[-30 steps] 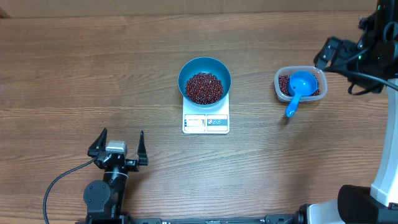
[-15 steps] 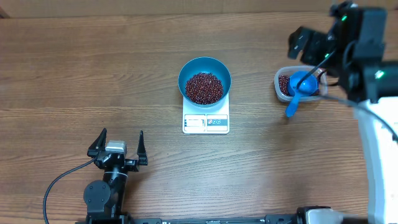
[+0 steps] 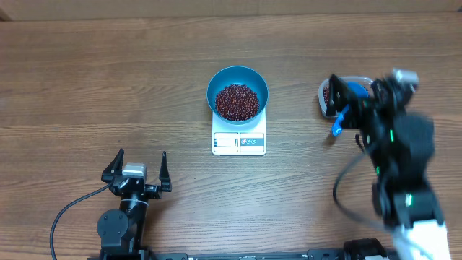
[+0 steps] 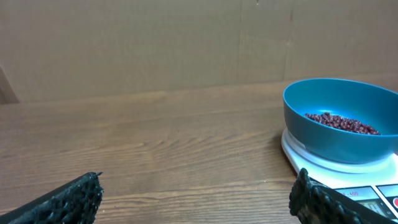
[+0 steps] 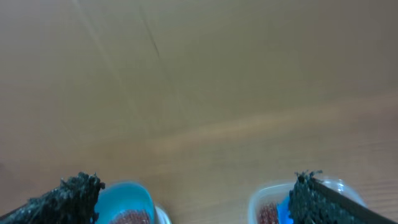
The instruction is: Scoop item into bowl and weigh 150g on scale
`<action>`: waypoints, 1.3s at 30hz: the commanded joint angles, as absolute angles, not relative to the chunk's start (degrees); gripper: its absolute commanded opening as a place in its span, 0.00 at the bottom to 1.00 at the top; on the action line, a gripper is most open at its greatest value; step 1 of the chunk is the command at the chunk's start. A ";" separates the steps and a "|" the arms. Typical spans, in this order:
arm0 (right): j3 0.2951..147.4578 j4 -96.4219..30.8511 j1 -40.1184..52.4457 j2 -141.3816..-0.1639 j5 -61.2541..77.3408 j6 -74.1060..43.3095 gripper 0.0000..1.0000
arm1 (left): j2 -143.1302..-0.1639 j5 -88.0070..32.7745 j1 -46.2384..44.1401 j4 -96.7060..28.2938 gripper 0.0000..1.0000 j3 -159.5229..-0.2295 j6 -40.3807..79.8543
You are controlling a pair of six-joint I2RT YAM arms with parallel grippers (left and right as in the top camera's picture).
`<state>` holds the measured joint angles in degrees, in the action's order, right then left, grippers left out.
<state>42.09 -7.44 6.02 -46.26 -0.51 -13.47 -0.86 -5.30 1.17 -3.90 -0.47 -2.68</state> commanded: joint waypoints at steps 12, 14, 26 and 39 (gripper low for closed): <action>5.15 19.70 5.93 -11.75 -1.91 -13.39 1.00 | -0.25 -4.93 1.54 -4.10 1.00 -0.27 -1.72; 3.31 19.62 5.63 -9.78 -1.89 -13.39 1.00 | -0.25 -4.93 1.54 -4.10 1.00 -0.27 -1.72; 0.43 0.82 -0.58 -0.14 -1.61 -13.41 1.00 | -0.25 -4.93 1.54 -4.10 1.00 -0.27 -1.72; 0.38 -4.58 -2.37 -0.14 2.50 -2.39 1.00 | -0.25 -4.93 1.54 -4.10 1.00 -0.27 -1.72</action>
